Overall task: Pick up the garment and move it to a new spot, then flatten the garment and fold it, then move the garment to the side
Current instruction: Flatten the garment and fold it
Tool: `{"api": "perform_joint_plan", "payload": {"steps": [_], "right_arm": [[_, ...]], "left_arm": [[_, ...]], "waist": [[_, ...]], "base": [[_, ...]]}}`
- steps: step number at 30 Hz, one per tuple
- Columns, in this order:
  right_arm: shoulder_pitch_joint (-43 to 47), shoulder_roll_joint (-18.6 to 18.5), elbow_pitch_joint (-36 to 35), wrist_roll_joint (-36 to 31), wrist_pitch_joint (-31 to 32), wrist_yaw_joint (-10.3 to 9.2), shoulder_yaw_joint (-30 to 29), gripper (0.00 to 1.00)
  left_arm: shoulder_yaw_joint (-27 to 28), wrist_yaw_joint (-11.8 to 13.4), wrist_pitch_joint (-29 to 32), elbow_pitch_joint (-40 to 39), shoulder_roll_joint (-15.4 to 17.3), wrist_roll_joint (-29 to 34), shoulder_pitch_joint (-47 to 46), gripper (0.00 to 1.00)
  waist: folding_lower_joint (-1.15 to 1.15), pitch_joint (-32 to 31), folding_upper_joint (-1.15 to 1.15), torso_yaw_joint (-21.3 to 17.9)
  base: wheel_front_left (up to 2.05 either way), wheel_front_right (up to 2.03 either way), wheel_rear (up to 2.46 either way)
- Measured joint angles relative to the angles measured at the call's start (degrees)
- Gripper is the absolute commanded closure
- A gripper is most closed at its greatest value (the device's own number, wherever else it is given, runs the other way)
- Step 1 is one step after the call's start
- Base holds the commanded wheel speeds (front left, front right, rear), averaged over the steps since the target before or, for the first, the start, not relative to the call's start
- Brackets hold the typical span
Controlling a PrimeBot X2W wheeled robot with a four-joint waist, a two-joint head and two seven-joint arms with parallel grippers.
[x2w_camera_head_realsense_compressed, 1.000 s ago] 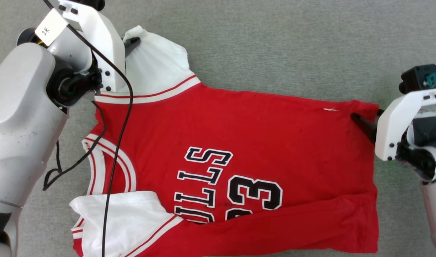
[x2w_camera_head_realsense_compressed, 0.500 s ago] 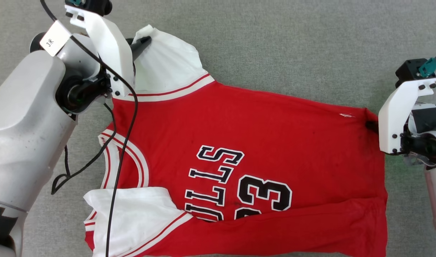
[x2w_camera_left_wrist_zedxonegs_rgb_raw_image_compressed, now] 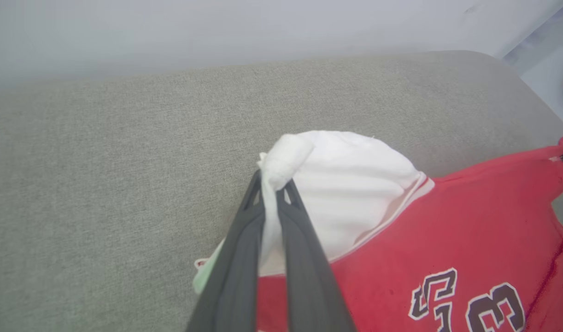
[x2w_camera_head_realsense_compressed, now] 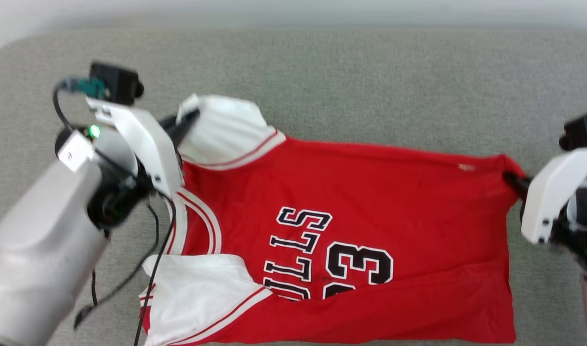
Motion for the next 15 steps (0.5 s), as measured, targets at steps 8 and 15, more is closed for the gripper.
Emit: {"api": "perform_joint_plan", "payload": {"steps": [8,15], "right_arm": [[13.1,2.3,-3.5,1.0,-2.4,0.00,-2.0,1.00],[21.0,4.9,-3.1,2.1,-5.0,0.00,-4.4,1.00]], "left_arm": [[-1.6,5.2,-2.8,-8.7,2.5,-0.8,14.2,1.00],[-0.9,11.1,-5.0,-15.8,5.0,-6.1,29.1,1.00]], "waist": [[0.00,-4.6,0.00,1.6],[-0.01,-7.5,0.00,2.3]], "base": [[0.00,0.00,0.00],[0.00,0.00,0.00]]}}
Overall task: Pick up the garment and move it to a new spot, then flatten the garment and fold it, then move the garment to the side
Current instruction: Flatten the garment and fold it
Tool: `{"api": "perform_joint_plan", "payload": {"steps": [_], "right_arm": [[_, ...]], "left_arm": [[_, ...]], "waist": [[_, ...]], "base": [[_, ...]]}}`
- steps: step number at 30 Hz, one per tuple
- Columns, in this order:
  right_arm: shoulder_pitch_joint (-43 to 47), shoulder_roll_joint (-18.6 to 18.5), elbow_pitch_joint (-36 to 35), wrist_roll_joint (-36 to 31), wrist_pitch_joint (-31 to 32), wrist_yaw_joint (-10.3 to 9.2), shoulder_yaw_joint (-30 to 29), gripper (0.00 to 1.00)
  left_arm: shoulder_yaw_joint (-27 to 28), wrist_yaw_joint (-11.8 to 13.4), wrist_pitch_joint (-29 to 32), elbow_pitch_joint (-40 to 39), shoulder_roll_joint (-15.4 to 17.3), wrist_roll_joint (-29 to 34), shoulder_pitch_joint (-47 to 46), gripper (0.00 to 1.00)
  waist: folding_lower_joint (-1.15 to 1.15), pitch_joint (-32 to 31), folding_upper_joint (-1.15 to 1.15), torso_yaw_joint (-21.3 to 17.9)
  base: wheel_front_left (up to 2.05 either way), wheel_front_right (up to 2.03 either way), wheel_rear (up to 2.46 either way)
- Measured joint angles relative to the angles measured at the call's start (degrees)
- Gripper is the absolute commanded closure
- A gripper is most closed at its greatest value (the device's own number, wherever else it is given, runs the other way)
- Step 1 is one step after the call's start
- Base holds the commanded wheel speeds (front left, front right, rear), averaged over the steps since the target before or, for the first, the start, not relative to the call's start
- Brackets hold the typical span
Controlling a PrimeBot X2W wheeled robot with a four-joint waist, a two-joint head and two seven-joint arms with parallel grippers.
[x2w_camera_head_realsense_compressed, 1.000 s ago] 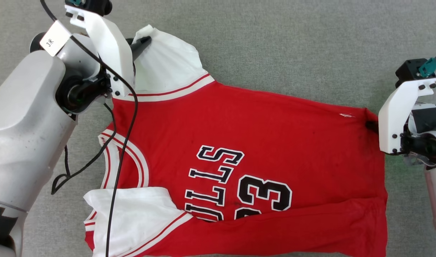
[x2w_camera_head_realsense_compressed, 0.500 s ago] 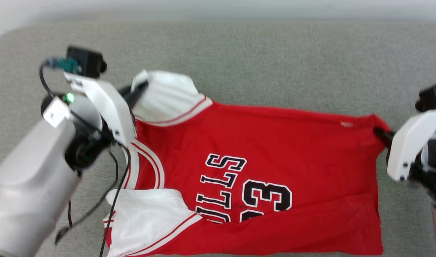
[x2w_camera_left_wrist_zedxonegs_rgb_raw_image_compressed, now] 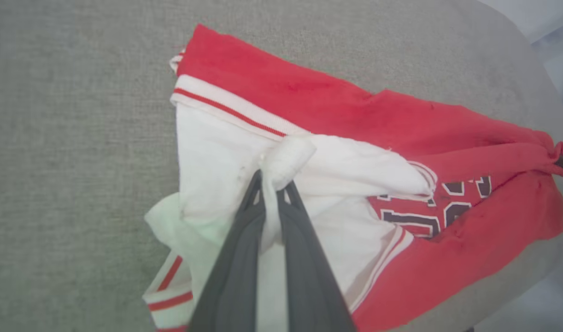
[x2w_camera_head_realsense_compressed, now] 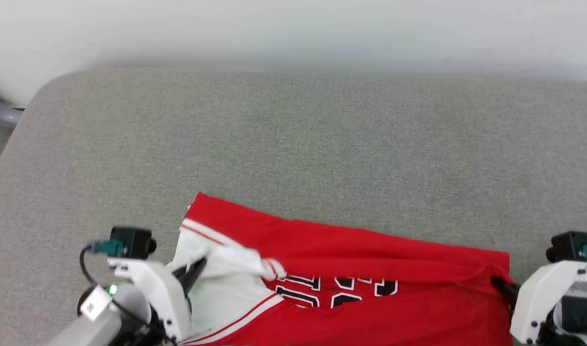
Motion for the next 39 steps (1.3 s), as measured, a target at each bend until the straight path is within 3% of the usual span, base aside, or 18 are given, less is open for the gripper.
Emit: {"api": "perform_joint_plan", "payload": {"steps": [9,10,11,12,13,20,25,31,35,36,39], "right_arm": [[4.6,1.6,1.7,0.9,-2.5,0.01,-1.6,1.00],[4.9,1.8,1.9,0.9,-3.0,0.01,-1.5,0.80],[5.0,1.9,2.0,0.9,-4.0,0.01,-1.5,0.29],[5.1,2.1,2.1,0.9,-5.4,0.00,-1.4,0.00],[5.2,2.3,2.1,0.9,-6.5,0.00,-1.0,0.00],[5.6,2.6,0.8,2.0,-17.9,0.00,0.8,0.00],[5.6,2.0,0.4,1.8,-20.0,0.00,0.0,0.00],[5.6,0.4,-0.2,-0.1,-14.3,0.00,-2.6,0.00],[5.6,-1.1,-0.7,-1.0,-8.2,0.00,-3.3,0.00],[5.4,-1.9,-1.3,-1.3,-4.4,0.00,-3.0,0.00],[5.0,-2.3,-1.2,-1.8,-2.1,0.00,-2.4,0.00]], "left_arm": [[0.5,2.4,-2.7,-2.5,-0.2,-3.8,9.2,1.00],[0.5,2.3,-3.2,-2.3,-0.6,-3.7,9.2,1.00],[0.4,2.2,-3.9,-1.9,-1.0,-3.6,9.2,0.92],[0.4,2.0,-4.5,-1.3,-1.5,-3.5,9.3,0.56],[0.3,1.7,-5.0,-0.9,-1.9,-3.4,9.5,0.00],[0.9,-0.7,-13.6,1.4,-4.2,0.5,9.5,0.00],[2.0,-0.7,-19.3,1.5,-4.9,3.7,8.9,0.00],[8.1,1.8,-22.0,-1.4,-6.9,10.9,8.7,0.00],[16.2,2.6,-22.1,-6.0,-10.1,19.8,10.1,0.00],[20.5,2.5,-22.1,-8.5,-12.8,25.9,12.6,0.00],[23.7,1.8,-22.1,-9.8,-15.3,30.6,13.7,0.00]], "waist": [[0.00,-1.2,0.00,0.1],[0.00,-1.3,0.00,0.2],[0.00,-1.4,0.00,0.2],[0.00,-1.6,0.00,0.2],[0.00,-1.7,0.00,0.1],[0.00,-2.8,0.00,-0.3],[0.00,-3.9,0.00,-0.6],[0.00,-5.1,0.00,-0.5],[0.00,-5.0,0.00,-0.1],[0.00,-4.6,0.00,0.3],[0.00,-3.9,0.00,0.9]], "base": [[0.00,0.00,0.00],[0.00,0.00,0.00],[0.00,0.00,0.00],[0.00,0.00,0.00],[0.00,0.00,0.00],[0.00,0.00,0.00],[0.00,0.00,0.00],[0.00,0.00,0.00],[0.00,0.00,0.00],[0.00,0.00,0.00],[0.00,0.00,0.00]]}}
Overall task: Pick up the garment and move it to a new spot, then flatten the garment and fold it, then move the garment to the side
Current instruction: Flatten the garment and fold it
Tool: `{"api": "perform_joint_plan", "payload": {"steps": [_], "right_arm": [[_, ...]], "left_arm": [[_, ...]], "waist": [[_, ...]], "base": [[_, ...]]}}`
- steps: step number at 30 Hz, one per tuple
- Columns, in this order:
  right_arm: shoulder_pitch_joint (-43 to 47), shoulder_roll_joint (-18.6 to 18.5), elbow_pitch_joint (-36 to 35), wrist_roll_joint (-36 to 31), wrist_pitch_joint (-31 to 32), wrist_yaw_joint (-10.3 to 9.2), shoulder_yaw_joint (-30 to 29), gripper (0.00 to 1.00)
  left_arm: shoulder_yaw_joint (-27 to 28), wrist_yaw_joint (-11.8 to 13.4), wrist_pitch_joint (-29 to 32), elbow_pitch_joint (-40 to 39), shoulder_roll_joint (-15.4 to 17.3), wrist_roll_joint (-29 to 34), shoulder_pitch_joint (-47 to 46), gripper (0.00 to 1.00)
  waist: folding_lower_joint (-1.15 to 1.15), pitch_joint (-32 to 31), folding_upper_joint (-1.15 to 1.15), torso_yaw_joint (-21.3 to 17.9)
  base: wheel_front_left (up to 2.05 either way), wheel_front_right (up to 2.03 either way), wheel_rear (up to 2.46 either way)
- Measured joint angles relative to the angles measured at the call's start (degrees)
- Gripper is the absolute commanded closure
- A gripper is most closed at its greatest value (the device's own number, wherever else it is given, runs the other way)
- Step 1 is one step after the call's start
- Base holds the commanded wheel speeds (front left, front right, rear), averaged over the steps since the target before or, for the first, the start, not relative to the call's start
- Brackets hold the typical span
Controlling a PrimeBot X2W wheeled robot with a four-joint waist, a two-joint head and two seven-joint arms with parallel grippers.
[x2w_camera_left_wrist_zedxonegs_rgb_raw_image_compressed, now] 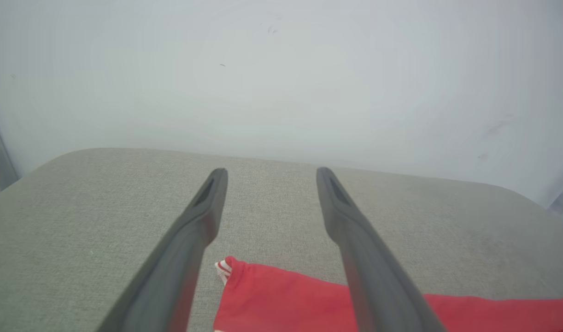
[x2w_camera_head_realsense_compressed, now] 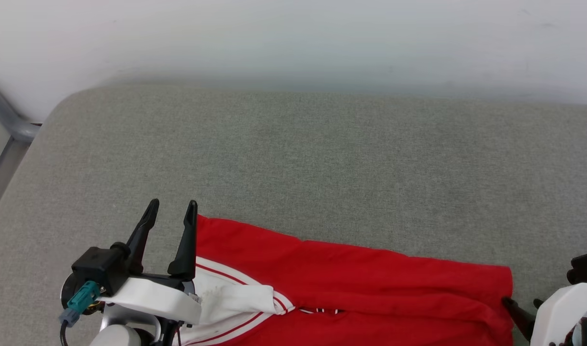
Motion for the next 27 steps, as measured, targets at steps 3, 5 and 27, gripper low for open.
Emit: {"api": "perform_joint_plan", "payload": {"steps": [3,5,27], "right_arm": [[-0.3,0.1,1.2,-0.2,1.2,0.00,1.1,0.00],[-0.6,0.3,2.1,-0.1,1.8,0.00,1.9,0.00],[-4.9,-1.5,4.9,3.7,4.2,0.01,7.5,1.00]], "left_arm": [[1.8,-1.0,0.0,-0.7,-1.9,3.7,0.9,0.00],[2.6,-1.8,0.0,-0.9,-3.0,5.2,1.4,0.00],[7.6,-7.9,0.0,3.8,-8.1,13.1,3.0,0.00]], "waist": [[0.00,0.9,0.00,0.6],[0.00,1.7,0.00,0.9],[0.00,0.6,0.00,0.2]], "base": [[0.00,0.00,0.00],[0.00,0.00,0.00],[0.00,0.00,0.00]]}}
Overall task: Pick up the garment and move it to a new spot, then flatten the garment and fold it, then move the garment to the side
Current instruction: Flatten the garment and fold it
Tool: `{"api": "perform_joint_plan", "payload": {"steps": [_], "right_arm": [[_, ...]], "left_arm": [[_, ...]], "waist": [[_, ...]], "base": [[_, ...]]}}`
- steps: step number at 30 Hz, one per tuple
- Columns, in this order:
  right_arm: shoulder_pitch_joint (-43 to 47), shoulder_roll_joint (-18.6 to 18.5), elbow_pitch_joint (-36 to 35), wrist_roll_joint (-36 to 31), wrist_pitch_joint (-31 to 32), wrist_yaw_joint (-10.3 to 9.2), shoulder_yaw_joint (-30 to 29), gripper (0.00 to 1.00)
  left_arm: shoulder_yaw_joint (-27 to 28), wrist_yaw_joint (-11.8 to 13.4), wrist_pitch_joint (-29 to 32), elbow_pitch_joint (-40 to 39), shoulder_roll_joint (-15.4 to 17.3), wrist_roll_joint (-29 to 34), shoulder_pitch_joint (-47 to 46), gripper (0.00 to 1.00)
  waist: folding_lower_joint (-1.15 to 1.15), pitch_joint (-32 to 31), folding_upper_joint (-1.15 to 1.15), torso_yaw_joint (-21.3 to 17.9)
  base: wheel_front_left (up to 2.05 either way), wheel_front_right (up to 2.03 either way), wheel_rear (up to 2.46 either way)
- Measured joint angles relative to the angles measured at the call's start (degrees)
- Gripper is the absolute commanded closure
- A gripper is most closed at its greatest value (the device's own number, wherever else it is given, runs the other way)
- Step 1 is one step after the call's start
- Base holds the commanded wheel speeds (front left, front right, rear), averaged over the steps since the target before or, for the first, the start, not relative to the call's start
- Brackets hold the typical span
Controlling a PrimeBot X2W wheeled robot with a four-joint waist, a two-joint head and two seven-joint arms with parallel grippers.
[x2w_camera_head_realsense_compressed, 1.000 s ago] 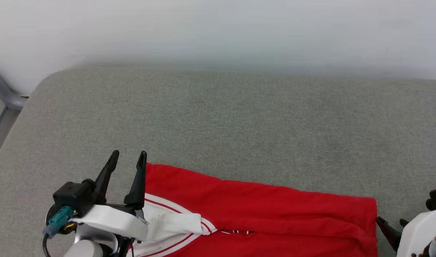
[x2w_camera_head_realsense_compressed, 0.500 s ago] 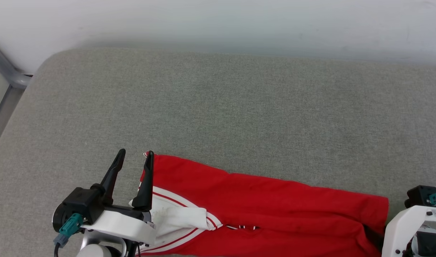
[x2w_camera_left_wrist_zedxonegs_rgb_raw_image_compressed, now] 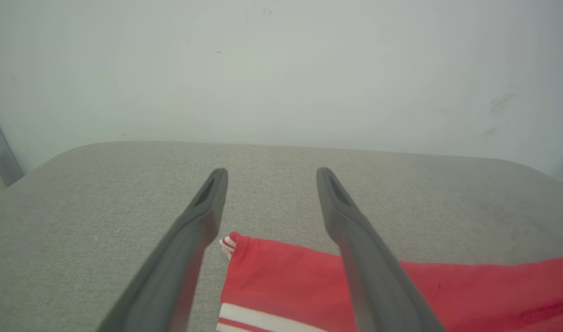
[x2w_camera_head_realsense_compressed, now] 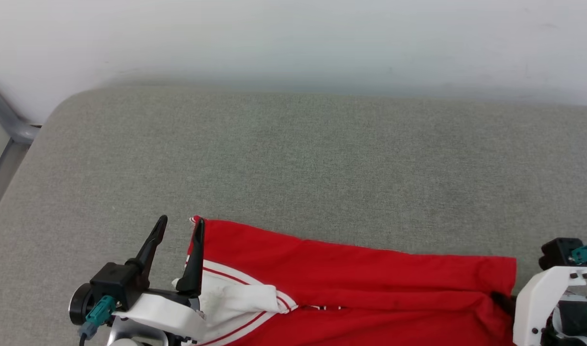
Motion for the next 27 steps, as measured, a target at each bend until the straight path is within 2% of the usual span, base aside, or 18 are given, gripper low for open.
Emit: {"api": "perform_joint_plan", "payload": {"steps": [5,14,19,21,25,27], "right_arm": [[1.1,-0.8,-1.7,-0.8,1.0,0.00,-4.4,1.00],[6.3,-0.9,-5.2,-2.8,5.8,-0.01,-16.8,1.00],[6.5,0.2,-6.9,-1.5,8.4,-0.01,-18.5,1.00],[6.0,1.9,-7.1,0.2,10.5,-0.01,-19.1,1.00],[4.0,7.8,-7.9,9.2,17.0,-0.01,-20.6,1.00],[2.4,10.3,-8.0,16.5,21.3,-0.01,-21.9,1.00]], "left_arm": [[0.1,0.0,0.0,0.7,0.0,0.5,1.5,0.00],[-0.7,0.3,0.4,1.3,0.1,0.5,3.6,0.00],[-1.0,0.3,0.7,1.6,0.2,0.4,3.7,0.00],[-1.2,0.3,0.8,1.7,0.2,0.4,3.7,0.00],[-1.9,0.0,1.3,2.0,0.2,0.4,3.6,0.00],[-2.1,0.0,1.7,2.0,0.4,0.4,3.3,0.00]], "waist": [[0.00,-2.0,0.00,-0.9],[-0.01,-5.4,0.00,-2.0],[0.00,-5.8,0.00,-2.2],[0.00,-6.0,0.00,-2.1],[0.00,-6.1,0.00,-1.4],[0.00,-6.1,0.00,-1.0]], "base": [[0.00,0.00,0.00],[0.00,0.00,0.00],[0.00,0.00,0.00],[0.00,0.00,0.00],[0.00,0.00,0.00],[0.00,0.00,0.00]]}}
